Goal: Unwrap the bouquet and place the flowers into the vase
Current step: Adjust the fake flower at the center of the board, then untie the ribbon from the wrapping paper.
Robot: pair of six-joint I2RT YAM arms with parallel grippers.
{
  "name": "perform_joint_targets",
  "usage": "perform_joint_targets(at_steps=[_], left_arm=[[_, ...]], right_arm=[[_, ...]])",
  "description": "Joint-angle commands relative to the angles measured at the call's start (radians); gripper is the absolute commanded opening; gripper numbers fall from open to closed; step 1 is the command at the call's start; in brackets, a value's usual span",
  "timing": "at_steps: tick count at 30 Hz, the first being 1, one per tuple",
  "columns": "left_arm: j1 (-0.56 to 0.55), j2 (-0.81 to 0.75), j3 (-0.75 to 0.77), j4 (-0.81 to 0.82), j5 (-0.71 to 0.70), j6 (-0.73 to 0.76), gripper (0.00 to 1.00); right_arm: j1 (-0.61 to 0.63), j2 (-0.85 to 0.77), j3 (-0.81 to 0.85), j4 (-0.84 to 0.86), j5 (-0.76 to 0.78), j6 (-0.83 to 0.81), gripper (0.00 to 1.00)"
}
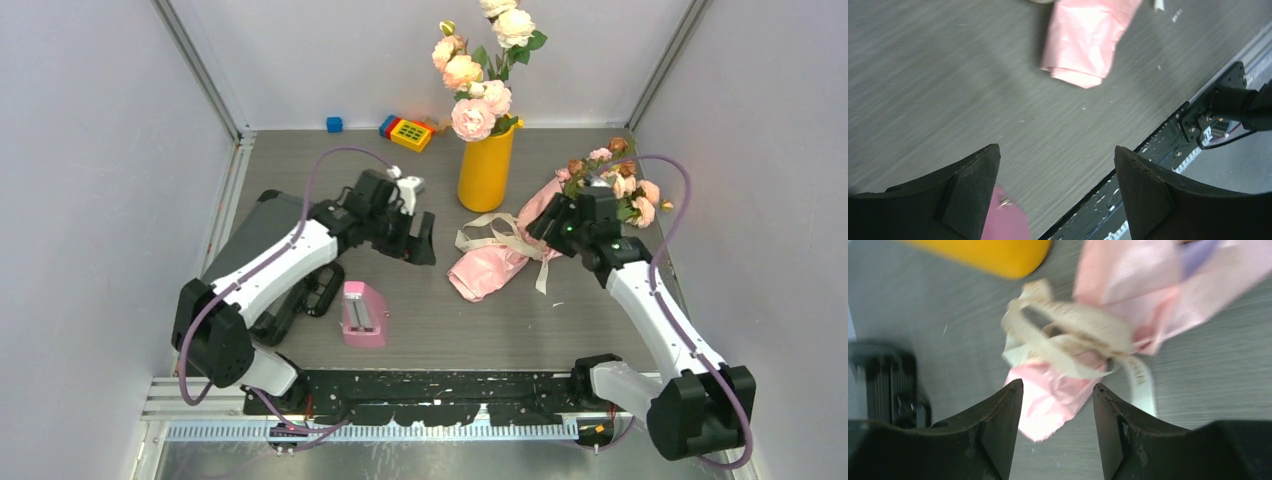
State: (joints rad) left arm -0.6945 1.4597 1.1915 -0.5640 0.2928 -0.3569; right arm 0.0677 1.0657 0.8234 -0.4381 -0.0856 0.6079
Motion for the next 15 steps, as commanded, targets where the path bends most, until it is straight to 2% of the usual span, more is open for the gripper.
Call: perform_joint_targets(at_steps=[1,6,11,15], left_arm=[[0.155,-0.067,0.094,-0.161,0.110,0.121,0.87],[0.270,-0.116,0.040,-0.074,0.078,0.101,0.87],[0.274,-0.135,0.009,-0.060,-0.130,0.167,0.87],[0.274,-0.128,0.011,-0.094,-0.175,0.183,0.88]], right_arm=[[0.215,0.012,0.064,-0.015,0.168,-0.103,0.58],[0.374,0.145,0.155,-0.019,0.384,-0.136,0.56],[0.511,0.337,0.266,-0.041,0.598,-0.174,0.50],[0.550,0.470,0.349,-0.031,0.679,-0.177,0.46]])
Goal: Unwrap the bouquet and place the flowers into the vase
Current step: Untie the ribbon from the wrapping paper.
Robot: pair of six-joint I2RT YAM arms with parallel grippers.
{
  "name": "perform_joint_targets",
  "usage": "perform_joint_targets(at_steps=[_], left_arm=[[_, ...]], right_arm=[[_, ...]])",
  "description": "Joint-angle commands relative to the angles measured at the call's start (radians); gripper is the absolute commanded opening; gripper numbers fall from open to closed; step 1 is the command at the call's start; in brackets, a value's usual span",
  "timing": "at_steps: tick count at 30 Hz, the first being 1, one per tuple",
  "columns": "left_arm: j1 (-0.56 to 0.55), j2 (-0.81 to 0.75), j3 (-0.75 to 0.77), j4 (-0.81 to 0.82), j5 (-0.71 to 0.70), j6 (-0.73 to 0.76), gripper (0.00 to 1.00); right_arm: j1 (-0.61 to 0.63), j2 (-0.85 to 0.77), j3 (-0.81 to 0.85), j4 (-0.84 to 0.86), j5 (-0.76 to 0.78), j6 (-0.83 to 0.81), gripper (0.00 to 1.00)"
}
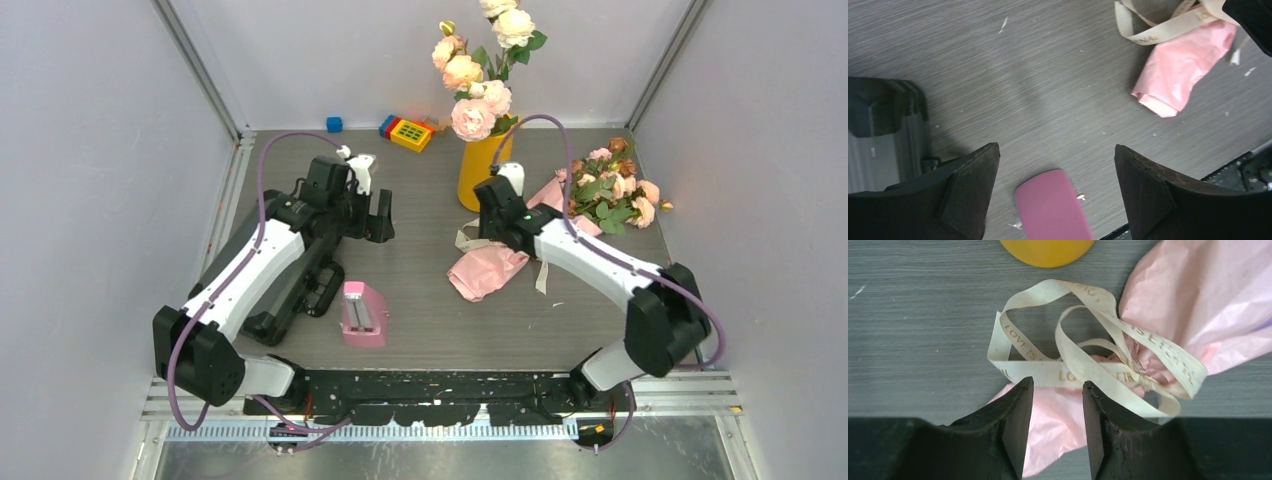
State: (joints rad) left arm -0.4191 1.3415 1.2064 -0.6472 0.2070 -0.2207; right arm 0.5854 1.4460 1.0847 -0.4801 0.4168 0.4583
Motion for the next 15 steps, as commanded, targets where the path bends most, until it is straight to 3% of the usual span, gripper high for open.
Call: perform_joint_targets(at_steps=[1,9,15], left_arm=[[-0.001,-0.011,-0.006,-0.010,-0.084,0.043,0.88],[-0.001,-0.017,-0.027,0.007,-0.063,0.035,0.87],[-0.001,-0.005,-0.025,-0.008,-0.060,0.038,0.88]], right_arm=[[0.040,0.108,0.097,0.013,0.184,-0.022,0.46],[0.060,0.272,0.155,0.002,0.304,0.032,0.45],[0.060,0.309,0.147,0.040,0.283,0.028,0.40]])
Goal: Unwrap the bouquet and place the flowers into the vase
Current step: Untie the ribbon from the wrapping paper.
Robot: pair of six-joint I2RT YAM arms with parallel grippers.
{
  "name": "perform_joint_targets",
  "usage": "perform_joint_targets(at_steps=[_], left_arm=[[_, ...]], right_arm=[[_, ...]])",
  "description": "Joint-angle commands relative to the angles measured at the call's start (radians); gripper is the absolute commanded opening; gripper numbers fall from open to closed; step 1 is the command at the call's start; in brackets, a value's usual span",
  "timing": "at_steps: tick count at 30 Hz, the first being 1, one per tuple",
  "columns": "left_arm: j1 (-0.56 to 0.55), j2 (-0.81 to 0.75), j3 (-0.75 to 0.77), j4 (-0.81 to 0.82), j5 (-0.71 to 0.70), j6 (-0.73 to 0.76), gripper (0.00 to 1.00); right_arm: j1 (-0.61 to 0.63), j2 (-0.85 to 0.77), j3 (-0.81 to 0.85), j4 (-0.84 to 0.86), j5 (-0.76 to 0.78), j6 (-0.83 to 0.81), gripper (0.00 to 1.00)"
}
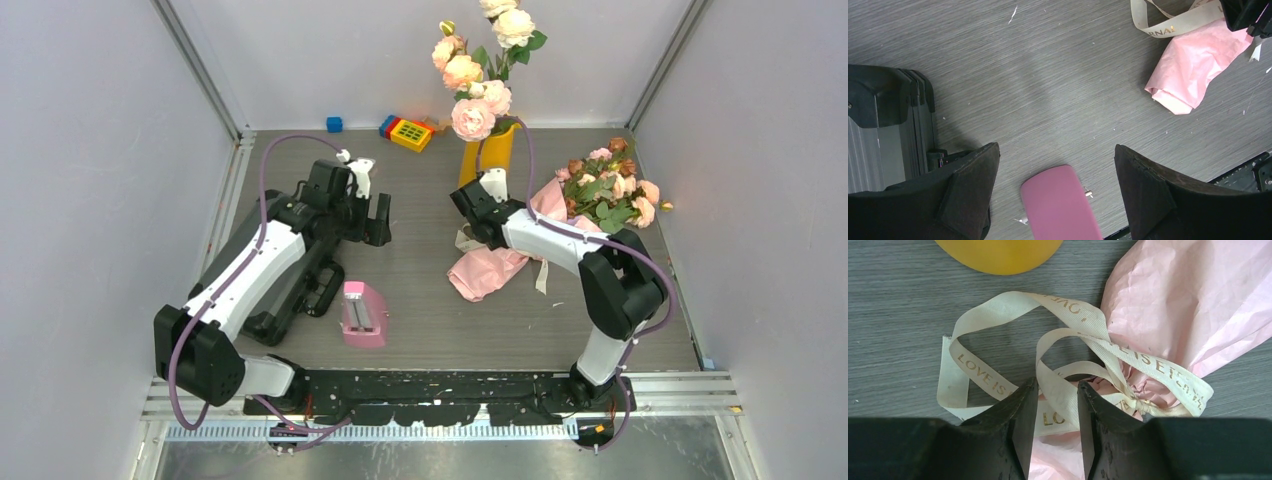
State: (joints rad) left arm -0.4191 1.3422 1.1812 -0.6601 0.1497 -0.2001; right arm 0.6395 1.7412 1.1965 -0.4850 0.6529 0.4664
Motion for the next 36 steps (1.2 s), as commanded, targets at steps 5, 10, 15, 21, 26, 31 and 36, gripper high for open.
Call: perform_joint_targets(at_steps=[5,10,15,21,26,31,36], left_arm=[[-0.001,-0.008,-0.002,-0.001,-0.021,0.026,0.88],[-0.001,-0.007,-0.003,-0.001,-0.023,0.029,0.88],[-0.001,-0.009,-0.003,-0.004,-0.031,0.031,0.88],[-0.001,-0.012,-0.006,-0.001,-0.023,0.030,0.88],[-0.001,-0.012,-0.009,0.002,-0.025,0.030,0.88],[-0.001,-0.009,-0.009,0.003,-0.022,0.030,0.88],[-0.001,-0.010,-0.011,0.003,-0.022,0.030,0.88]], right_arm=[[0.006,0.049,0.050,0.058,0.045,0.015,0.37],[0.007,0.069,0.060,0.070,0.040,0.004,0.30],[0.009,0.044,0.054,0.056,0.050,0.003,0.18],[0.009,-0.034,0.013,0.055,0.050,0.008,0.00],[0.009,-0.135,-0.022,-0.003,0.061,0.041,0.00],[0.009,-0.251,-0.067,-0.093,0.067,0.103,0.00],[0.009,-0.369,-0.117,-0.222,0.069,0.221,0.00]])
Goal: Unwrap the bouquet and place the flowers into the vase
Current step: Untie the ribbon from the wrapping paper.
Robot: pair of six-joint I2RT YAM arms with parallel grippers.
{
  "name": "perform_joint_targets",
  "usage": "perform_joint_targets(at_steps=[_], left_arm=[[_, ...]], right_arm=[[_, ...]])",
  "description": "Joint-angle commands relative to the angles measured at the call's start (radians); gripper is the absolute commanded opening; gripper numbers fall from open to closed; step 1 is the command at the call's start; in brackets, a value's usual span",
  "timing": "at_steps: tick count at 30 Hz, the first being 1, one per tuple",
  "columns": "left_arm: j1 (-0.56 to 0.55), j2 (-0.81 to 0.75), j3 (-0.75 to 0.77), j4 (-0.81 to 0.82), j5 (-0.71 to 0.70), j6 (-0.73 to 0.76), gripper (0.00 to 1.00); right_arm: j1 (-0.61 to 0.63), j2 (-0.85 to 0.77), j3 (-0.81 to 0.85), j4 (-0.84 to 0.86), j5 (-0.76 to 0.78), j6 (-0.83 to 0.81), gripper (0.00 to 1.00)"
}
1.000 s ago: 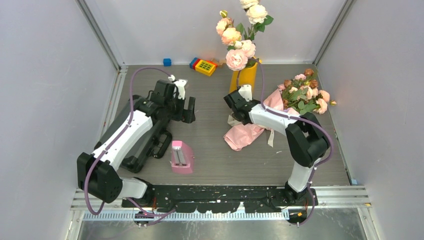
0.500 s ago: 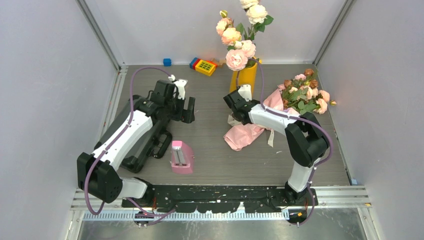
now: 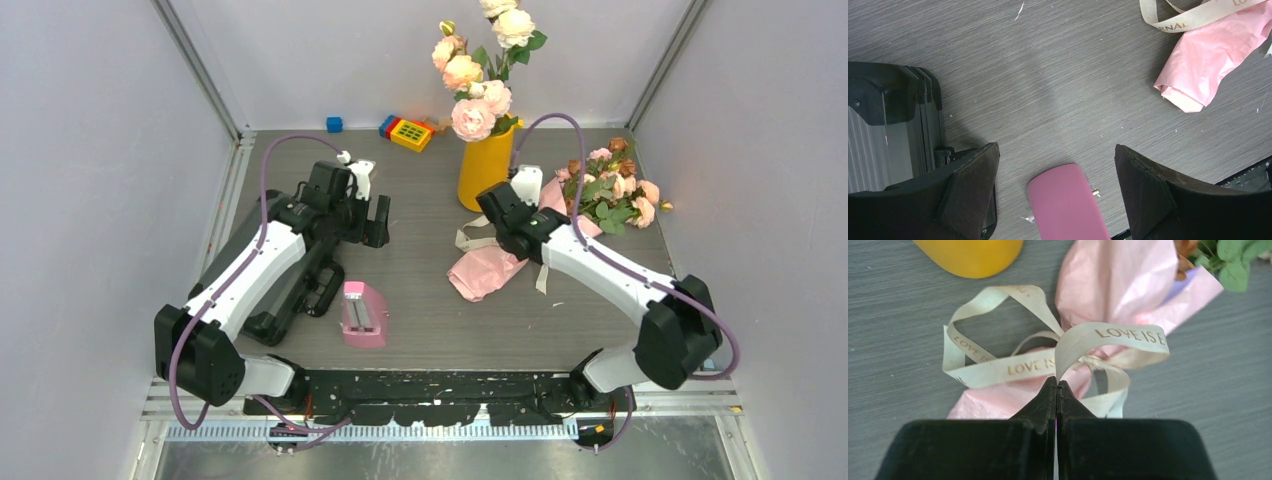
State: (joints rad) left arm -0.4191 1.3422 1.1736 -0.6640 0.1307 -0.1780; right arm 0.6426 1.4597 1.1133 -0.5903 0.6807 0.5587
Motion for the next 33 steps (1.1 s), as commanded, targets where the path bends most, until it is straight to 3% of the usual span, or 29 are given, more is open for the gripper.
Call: perform_joint_targets(at_steps=[1,11,21,25,28,33], left_arm=[[-0.001,-0.010,-0.003,0.007,-0.001,0.006,0.88],[-0.001,-0.005,-0.005,0.010,0.012,0.002,0.88],[-0.001,-0.012,-0.006,0.009,0.007,0.003,0.88],[-0.001,-0.015,-0.006,0.012,0.007,0.003,0.88],[-0.001,-0.015,-0.005,0.009,0.010,0.003,0.88],[-0.001,-0.015,-0.006,0.009,0.009,0.003,0.88]], right_arm=[[0.006,-0.112,-0.053,-0.132,0.041,0.147,0.00],[0.006,-0.190,-0.202,-0.311,0.063,0.483,0.00],[0.006,-0.270,-0.387,-0.267,0.013,0.751,0.00],[0.006,-0.331,-0.400,-0.262,0.025,0.722,0.01],[0.003,-0.368,-0.371,-0.241,0.052,0.619,0.08],[-0.098,-0.286,-0.251,-0.187,0.045,0.467,0.09]])
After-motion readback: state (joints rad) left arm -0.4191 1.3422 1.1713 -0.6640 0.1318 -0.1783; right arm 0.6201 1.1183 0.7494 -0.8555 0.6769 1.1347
